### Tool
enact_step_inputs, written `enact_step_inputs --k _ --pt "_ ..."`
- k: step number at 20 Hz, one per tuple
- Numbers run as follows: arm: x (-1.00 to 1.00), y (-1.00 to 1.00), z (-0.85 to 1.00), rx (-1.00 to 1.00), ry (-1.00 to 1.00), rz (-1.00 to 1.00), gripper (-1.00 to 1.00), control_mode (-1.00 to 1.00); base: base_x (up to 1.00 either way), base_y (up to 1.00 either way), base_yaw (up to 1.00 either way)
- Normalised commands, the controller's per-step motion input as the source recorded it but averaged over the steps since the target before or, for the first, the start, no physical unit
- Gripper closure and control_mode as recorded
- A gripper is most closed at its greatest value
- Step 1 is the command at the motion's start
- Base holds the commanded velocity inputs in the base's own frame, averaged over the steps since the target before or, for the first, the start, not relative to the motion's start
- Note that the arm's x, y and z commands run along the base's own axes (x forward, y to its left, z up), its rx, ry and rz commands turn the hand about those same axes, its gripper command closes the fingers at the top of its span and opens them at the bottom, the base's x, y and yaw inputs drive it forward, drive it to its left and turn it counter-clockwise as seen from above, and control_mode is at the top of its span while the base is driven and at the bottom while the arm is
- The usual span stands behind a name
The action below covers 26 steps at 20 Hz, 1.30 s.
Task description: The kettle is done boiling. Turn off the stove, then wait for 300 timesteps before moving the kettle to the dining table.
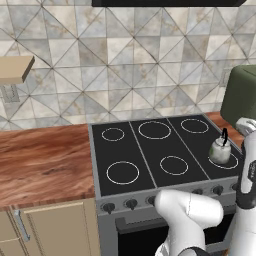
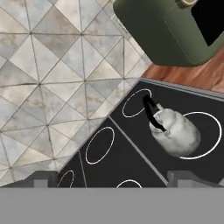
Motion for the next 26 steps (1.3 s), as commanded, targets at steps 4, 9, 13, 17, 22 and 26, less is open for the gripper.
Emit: enact_step_inputs --k 4,9,13,17,22,26 --pt "0.12 0.18 0.22 -0.18 0.22 0.0 -1.0 -1.0 0.0 0.0 0.0" --pt "0.08 0.03 0.1 -0.16 0.19 0.0 -1.0 -1.0 0.0 0.0 0.0" --pt "0.09 -0.03 -0.21 -0.03 0.08 0.0 -1.0 -1.0 0.0 0.0 0.0" --pt "0.12 -0.03 -0.07 -0.04 0.07 0.0 -1.0 -1.0 0.0 0.0 0.0" --pt "0.19 -0.06 0.0 -0.02 0.1 0.0 -1.0 -1.0 0.0 0.0 0.0" --pt "0.12 -0.11 0.0 -0.01 0.1 0.0 -1.0 -1.0 0.0 0.0 0.0"
